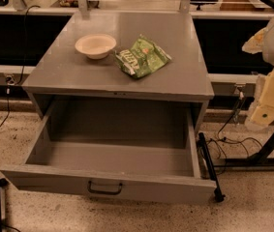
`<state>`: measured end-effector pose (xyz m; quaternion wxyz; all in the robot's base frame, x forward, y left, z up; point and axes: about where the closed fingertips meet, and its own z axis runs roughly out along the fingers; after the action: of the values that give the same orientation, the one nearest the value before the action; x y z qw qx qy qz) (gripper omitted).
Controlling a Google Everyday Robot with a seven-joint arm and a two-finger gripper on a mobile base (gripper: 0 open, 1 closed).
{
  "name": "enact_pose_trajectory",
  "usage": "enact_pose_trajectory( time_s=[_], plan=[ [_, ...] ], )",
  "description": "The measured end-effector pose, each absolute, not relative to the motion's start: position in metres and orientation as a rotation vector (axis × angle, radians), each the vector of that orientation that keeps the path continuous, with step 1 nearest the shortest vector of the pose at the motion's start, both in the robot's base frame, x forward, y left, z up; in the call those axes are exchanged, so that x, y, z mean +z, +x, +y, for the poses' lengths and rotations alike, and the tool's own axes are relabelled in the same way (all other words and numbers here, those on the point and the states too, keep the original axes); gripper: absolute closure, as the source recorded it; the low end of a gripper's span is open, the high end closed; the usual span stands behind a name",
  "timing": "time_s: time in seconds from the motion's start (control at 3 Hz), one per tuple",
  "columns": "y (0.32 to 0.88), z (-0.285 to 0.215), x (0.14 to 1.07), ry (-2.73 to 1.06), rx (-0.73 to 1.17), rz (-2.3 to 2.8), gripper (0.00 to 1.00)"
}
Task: Close top drawer
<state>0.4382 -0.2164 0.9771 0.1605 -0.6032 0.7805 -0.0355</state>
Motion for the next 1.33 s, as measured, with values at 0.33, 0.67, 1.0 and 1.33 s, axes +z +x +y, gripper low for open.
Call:
enact_pose_trajectory(
  time_s=[0.33,0.67,1.0,1.33],
  plan=[
    [0.438,-0.216,0.977,-1.723,-0.101,2.229,0.0],
    [0.436,-0.21,0.975,-1.71,-0.033,2.198,0.0],
    [0.425,-0.171,0.951,-1.747,0.049,2.14,0.0],
    [0.425,-0.171,0.951,-1.746,0.048,2.139,0.0]
  ],
)
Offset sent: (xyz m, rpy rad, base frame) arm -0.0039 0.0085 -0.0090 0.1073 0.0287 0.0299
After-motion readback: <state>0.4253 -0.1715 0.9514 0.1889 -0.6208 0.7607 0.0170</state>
